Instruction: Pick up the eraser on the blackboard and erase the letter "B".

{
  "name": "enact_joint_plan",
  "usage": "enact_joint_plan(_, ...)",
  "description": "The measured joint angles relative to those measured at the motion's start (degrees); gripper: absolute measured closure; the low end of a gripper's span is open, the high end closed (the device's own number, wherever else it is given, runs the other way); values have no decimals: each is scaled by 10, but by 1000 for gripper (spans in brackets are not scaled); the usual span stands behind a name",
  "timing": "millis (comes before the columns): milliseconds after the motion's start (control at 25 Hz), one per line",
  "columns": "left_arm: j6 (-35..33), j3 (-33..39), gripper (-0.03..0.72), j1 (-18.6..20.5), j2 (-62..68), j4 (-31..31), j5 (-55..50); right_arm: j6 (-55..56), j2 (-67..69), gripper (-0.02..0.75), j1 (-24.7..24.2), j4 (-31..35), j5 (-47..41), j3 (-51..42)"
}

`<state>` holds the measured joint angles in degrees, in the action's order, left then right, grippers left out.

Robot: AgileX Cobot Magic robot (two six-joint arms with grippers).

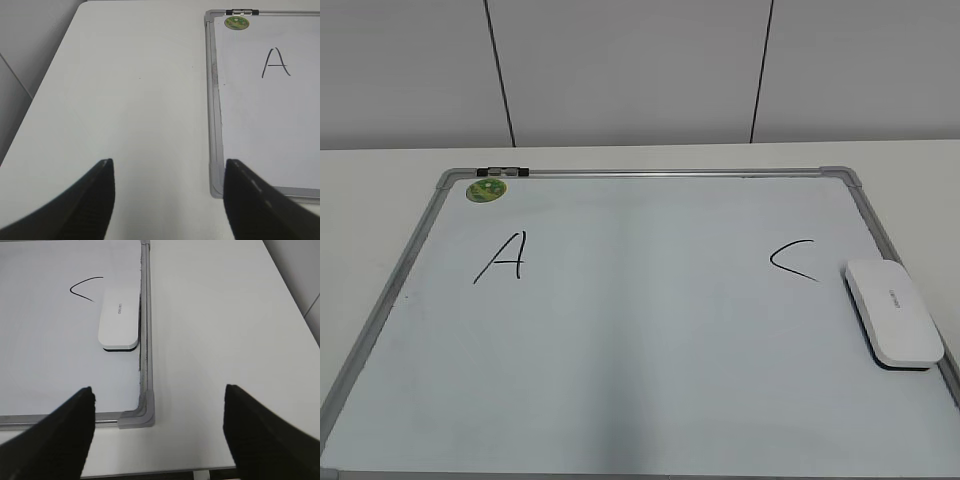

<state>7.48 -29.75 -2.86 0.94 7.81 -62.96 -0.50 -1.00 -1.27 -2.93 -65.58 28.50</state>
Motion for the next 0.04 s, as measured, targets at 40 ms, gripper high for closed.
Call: enact_joint_plan(40, 0, 0, 179, 0, 0, 0, 0, 0, 0, 147, 0, 0, 0, 0)
